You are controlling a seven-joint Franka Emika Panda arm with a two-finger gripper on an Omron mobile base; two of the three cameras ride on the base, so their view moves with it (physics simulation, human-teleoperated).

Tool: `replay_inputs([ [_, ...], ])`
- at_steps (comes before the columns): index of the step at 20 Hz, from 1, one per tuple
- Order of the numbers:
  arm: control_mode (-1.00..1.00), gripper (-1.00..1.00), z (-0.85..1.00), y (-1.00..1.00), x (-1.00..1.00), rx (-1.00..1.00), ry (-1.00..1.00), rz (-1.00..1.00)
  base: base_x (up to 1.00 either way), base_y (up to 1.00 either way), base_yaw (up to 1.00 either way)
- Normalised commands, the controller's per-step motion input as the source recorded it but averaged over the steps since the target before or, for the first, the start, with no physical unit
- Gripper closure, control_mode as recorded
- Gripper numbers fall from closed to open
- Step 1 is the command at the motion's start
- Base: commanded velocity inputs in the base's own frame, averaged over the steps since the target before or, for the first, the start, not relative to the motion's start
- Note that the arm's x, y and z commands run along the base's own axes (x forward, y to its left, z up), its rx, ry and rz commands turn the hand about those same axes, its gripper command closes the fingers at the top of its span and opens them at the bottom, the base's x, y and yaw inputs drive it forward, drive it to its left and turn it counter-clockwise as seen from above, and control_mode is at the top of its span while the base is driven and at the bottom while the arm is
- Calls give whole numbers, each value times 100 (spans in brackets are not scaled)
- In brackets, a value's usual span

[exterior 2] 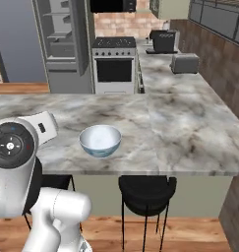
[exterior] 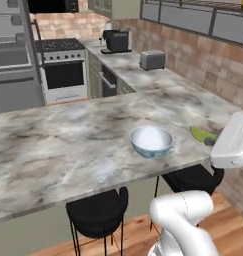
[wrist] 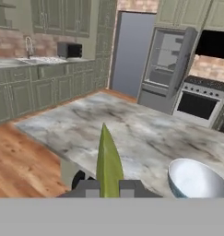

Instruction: There is a bowl on the dining counter. Grab a lemon wedge from the fridge and place it in the bowl. Then get the liquor bottle and glass cup from the cabinet and place them next to the bowl.

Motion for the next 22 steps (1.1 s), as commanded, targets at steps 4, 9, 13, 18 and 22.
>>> replay_inputs([
  [4,100,100,0,0,0,0,0,0,66,-42,43],
  [9,100,100,0,0,0,0,0,0,80,-29,25],
  [13,-100,100,0,-31,84,4,16,7,0,0,0],
  [18,-100,100,-9,-24,79,0,34,0,0,0,0],
  [22,-100,100,-35,-2,72,-5,41,0,0,0,0],
])
